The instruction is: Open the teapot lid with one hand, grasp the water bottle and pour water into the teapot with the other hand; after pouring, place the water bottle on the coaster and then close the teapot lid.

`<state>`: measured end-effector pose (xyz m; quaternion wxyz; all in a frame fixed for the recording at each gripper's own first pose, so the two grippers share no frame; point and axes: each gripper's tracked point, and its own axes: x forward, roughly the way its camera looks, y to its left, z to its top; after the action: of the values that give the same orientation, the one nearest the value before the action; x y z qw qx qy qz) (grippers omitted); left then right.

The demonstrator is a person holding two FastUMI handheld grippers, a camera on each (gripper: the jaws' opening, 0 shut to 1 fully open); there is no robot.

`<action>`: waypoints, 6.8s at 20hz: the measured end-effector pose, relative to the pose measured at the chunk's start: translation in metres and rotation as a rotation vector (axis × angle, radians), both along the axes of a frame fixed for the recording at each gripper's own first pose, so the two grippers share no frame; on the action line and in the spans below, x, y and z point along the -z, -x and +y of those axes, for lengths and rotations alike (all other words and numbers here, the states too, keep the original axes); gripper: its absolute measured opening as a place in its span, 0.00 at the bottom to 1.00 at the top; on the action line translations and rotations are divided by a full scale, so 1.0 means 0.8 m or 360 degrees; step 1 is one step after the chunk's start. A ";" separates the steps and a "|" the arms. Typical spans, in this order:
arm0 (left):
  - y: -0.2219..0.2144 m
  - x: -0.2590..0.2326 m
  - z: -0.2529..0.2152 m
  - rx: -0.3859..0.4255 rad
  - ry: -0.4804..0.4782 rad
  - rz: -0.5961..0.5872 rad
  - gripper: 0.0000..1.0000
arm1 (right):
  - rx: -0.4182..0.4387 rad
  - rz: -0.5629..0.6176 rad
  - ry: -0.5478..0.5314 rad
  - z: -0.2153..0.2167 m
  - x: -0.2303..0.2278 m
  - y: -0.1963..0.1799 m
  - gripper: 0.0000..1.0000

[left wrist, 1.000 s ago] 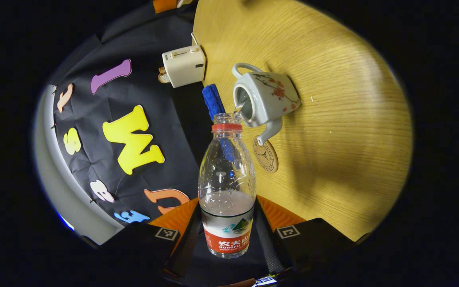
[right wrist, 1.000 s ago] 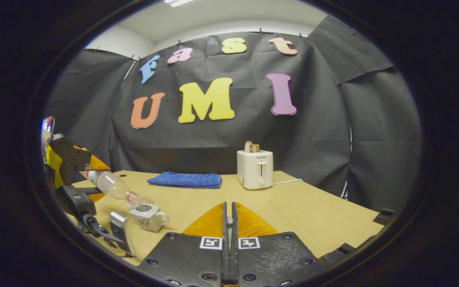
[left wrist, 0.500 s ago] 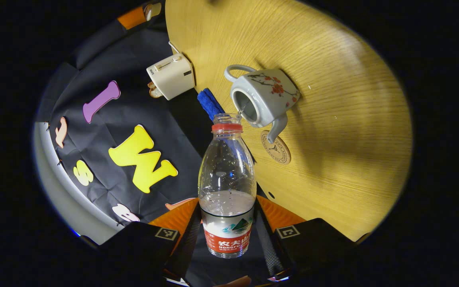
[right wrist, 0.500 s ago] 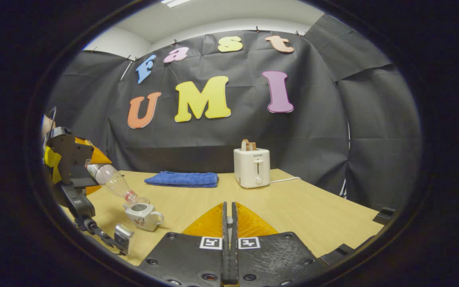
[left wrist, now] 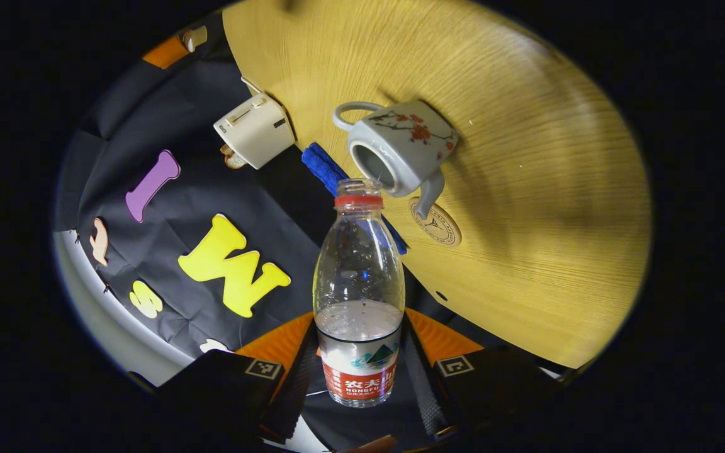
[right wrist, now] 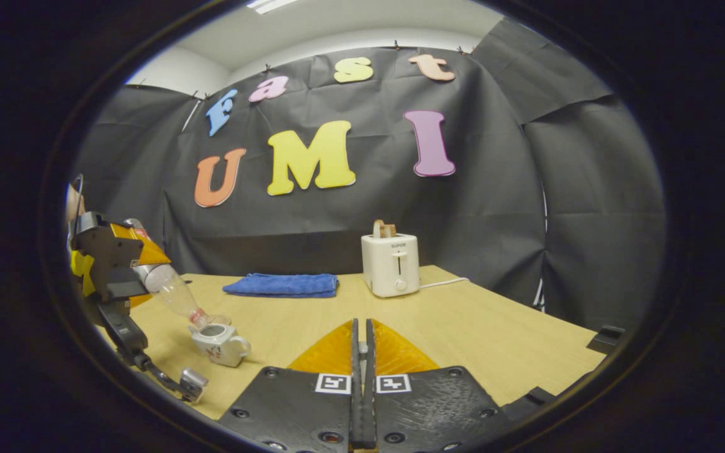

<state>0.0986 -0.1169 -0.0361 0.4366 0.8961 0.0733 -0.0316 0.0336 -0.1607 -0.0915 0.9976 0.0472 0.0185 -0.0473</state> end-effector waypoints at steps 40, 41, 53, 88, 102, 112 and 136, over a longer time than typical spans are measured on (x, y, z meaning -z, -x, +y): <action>-0.101 0.043 0.030 0.0038 0.3516 -0.0097 0.76 | -0.0063 0.0137 0.0008 0.027 0.033 -0.004 0.00; -0.105 0.040 0.024 0.0059 0.3538 -0.0088 0.76 | -0.0071 0.0139 0.0013 0.029 0.033 -0.003 0.00; -0.159 0.044 -0.003 -0.0025 0.3729 0.0002 0.78 | -0.0117 0.0188 0.0044 0.042 0.049 -0.008 0.00; -0.023 0.012 0.024 0.0117 0.3514 0.0054 0.88 | -0.0191 0.0097 0.0093 0.090 0.007 -0.001 0.00; 0.086 -0.044 0.074 0.0061 0.3495 -0.0063 0.88 | -0.0515 0.0229 -0.0095 0.185 0.005 -0.081 0.00; 0.095 -0.042 0.120 -0.0139 0.3572 -0.0104 0.89 | -0.0623 0.0256 -0.0007 0.256 0.013 -0.108 0.01; 0.126 -0.066 0.093 -0.0047 0.3618 0.0010 0.89 | -0.0549 0.0220 -0.0064 0.232 -0.011 -0.073 0.58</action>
<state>-0.0022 -0.0427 0.0166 0.9967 -0.0202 0.0139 -0.0768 0.0920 0.0251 -0.0831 0.9861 0.0600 0.0956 0.1216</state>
